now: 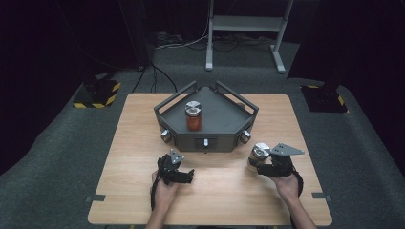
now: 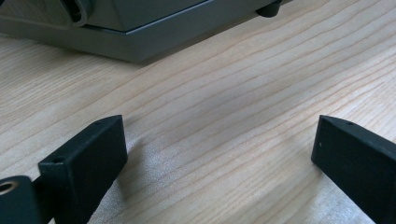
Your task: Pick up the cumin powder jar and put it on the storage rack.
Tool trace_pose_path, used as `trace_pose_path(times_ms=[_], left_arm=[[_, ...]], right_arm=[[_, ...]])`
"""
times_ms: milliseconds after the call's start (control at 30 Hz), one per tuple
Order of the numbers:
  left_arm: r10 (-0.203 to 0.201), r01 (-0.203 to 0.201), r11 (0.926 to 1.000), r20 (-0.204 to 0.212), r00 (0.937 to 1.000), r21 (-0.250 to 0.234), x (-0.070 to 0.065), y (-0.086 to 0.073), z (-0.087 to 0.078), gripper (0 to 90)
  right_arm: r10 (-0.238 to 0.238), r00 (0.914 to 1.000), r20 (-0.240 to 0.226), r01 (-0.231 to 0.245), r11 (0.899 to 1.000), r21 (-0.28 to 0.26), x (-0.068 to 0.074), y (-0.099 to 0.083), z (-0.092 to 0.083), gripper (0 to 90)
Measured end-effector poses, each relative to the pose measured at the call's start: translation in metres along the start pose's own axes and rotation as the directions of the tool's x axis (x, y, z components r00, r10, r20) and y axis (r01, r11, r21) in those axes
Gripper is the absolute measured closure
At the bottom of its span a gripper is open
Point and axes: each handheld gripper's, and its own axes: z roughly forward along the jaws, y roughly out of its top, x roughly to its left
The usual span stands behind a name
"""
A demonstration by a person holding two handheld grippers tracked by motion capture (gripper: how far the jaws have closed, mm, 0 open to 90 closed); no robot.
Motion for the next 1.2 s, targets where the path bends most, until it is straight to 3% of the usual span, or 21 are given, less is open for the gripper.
trace_pose_path(times_ms=[1000, 1200], left_arm=[[-0.001, 0.001, 1.0, -0.001, 1.0, 0.0, 0.0, 0.0, 0.0, 3.8], [-0.001, 0.001, 1.0, -0.001, 1.0, -0.001, 0.0, 0.0, 0.0, 3.9]], right_arm=[[-0.031, 0.9982, -0.052, 0.03, 0.999, -0.035, -0.007, 0.043, -0.011, 31.1], [-0.061, 0.9968, -0.052, 0.06, 0.998, -0.021, -0.004, 0.055, -0.01, 31.1]])
